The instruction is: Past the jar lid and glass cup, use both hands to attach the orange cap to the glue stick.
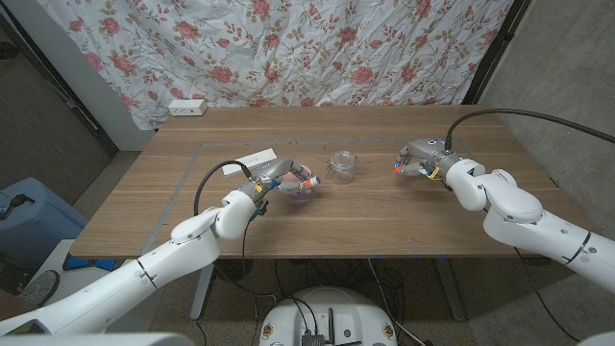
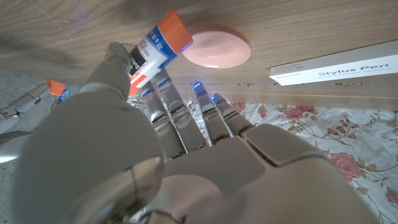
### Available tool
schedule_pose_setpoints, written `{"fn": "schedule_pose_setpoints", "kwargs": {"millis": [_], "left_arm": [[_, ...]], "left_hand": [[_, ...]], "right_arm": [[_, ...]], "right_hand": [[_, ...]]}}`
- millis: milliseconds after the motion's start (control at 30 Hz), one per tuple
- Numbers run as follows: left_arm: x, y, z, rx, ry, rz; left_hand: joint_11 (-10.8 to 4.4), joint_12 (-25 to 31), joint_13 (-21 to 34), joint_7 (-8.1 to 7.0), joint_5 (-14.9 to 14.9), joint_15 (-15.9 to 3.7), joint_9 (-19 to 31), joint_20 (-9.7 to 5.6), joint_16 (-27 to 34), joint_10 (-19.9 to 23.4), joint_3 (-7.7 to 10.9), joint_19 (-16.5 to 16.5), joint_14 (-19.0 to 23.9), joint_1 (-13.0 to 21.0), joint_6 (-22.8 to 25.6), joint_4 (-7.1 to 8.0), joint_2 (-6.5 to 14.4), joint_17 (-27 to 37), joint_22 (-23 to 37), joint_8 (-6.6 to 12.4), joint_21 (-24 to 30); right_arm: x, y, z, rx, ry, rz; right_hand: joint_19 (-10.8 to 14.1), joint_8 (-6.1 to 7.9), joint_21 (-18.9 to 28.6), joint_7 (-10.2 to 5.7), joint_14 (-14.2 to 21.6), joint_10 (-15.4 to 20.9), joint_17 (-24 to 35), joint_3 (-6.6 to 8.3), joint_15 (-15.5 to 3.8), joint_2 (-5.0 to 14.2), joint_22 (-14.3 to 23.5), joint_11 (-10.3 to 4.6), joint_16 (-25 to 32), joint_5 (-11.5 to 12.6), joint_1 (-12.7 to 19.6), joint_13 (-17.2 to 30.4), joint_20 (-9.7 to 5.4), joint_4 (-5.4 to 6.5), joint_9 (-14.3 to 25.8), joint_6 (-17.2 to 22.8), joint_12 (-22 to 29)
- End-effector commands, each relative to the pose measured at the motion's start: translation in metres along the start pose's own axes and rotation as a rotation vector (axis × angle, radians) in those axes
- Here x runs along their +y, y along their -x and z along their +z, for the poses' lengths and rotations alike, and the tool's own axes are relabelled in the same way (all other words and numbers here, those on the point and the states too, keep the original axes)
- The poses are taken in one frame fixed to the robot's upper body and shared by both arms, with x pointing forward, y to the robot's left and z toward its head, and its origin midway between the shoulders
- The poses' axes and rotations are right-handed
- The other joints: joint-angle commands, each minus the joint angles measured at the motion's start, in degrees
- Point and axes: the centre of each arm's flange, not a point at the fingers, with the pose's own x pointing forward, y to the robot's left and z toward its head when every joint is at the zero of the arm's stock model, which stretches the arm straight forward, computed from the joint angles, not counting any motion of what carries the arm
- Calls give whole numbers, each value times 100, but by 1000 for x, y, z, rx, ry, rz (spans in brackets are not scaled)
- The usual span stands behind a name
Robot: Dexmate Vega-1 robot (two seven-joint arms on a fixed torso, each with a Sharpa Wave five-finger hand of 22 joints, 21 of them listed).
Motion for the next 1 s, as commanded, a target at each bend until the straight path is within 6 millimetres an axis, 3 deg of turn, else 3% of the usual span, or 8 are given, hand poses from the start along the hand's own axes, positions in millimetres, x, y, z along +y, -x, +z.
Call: {"fn": "schedule_pose_setpoints", "kwargs": {"millis": [33,533,600,633,700,767,833,1000], "left_arm": [[0,6,7,-16,27,5],[5,9,13,-45,44,5],[5,8,13,-48,50,4],[5,8,13,-52,55,2],[6,8,13,-61,53,2],[7,8,13,-62,57,7],[8,7,13,-67,56,11],[11,6,14,-79,52,14]], "left_hand": [[-127,18,29,51,25,-661,10,-3,33,132,27,-3,-44,-122,563,-5,256,12,22,31,23],[-126,6,27,49,24,-696,-3,-3,30,86,21,128,-82,-140,522,4,273,16,27,1,73],[-126,0,26,47,24,-695,9,-11,35,51,17,331,-86,-148,493,4,283,18,40,-5,143],[-127,-9,24,55,23,-695,0,66,51,-14,14,674,-57,-155,466,4,309,23,67,-18,259],[-127,-6,25,59,25,-702,-18,107,80,-50,17,945,25,-154,436,1,335,34,83,-37,345],[-126,-12,25,63,25,-707,-30,138,87,-83,16,1052,62,-153,400,-4,337,36,90,-55,379],[-126,-21,23,79,24,-717,-41,283,87,-139,14,1169,92,-149,380,-12,327,36,95,-66,412],[-125,-23,23,84,22,-702,-46,307,87,-168,7,1170,110,-154,343,-12,318,36,93,-81,401]], "right_arm": [[-13,19,2,16,-93,-34],[-33,30,11,-14,-212,-64],[-35,32,12,-18,-219,-69],[-36,32,12,-21,-223,-70],[-38,34,13,-26,-230,-73],[-40,35,14,-30,-232,-74],[-42,37,15,-34,-237,-76],[-49,40,16,-54,-265,-69]], "right_hand": [[9,11,-7,-3,21,64,11,-25,-820,29,13,-10,25,9,53,21,-15,8,8,55,-10],[-85,-41,-23,-5,-54,52,15,-104,-804,60,11,-8,11,-1,30,19,72,27,2,64,-64],[-87,-44,-23,-5,-58,51,15,-108,-801,60,11,-8,10,-2,28,19,75,28,2,64,-66],[-87,-46,-22,-5,-59,50,15,-110,-800,60,11,-8,10,-2,26,20,81,29,1,63,-67],[-84,-50,-20,-5,-57,49,15,-116,-794,62,11,-8,11,-2,21,20,95,32,1,62,-69],[-81,-52,-19,-5,-58,48,15,-120,-791,61,11,-8,11,-3,18,20,103,33,1,61,-71],[-82,-58,-18,-6,-63,46,15,-126,-788,61,11,-9,10,-3,17,20,105,32,0,59,-74],[-82,-64,-16,-6,-66,43,15,-132,-786,62,11,-9,10,-3,16,20,113,32,0,58,-78]]}}
